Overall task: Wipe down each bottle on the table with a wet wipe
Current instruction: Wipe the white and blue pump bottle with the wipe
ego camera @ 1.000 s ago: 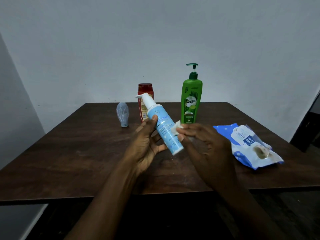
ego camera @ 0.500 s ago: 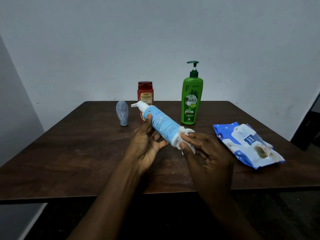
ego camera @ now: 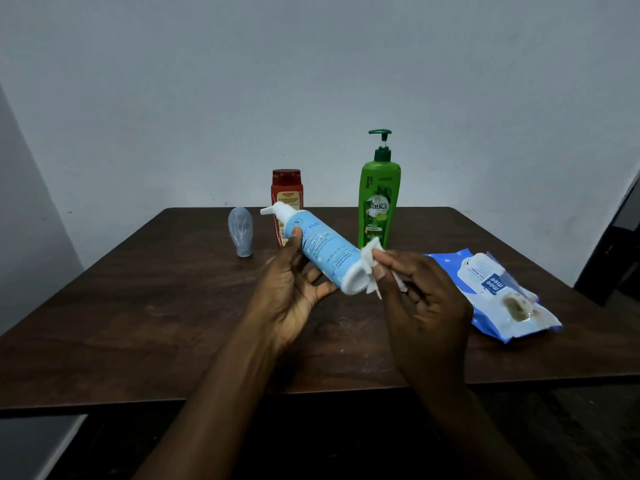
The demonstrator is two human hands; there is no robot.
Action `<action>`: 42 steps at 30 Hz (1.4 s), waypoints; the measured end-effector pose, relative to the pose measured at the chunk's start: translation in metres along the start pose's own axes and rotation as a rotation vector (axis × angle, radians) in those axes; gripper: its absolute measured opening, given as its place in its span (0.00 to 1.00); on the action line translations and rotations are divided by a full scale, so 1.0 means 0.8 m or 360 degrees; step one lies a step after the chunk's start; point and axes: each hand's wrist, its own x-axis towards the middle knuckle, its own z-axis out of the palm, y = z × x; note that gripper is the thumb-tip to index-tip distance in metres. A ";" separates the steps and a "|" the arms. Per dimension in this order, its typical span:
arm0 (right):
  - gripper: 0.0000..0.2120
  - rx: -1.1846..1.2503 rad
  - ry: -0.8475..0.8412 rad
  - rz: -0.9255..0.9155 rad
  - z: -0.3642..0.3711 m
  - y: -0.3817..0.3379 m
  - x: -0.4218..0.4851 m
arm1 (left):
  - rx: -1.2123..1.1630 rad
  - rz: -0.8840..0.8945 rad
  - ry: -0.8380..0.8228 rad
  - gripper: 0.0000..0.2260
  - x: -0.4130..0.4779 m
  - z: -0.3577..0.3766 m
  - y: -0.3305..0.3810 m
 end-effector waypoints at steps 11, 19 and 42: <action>0.09 0.0010 -0.0292 -0.0018 -0.005 0.004 0.013 | 0.0159 0.0027 -0.0046 0.30 0.003 -0.010 -0.004; 0.11 0.0446 -0.0556 0.1139 0.000 0.038 0.021 | 0.0506 0.0109 -0.0181 0.27 0.018 -0.010 0.010; 0.22 -0.0160 -0.0735 0.0823 0.123 0.203 0.098 | 0.1270 0.0132 -0.0205 0.19 0.195 -0.037 0.010</action>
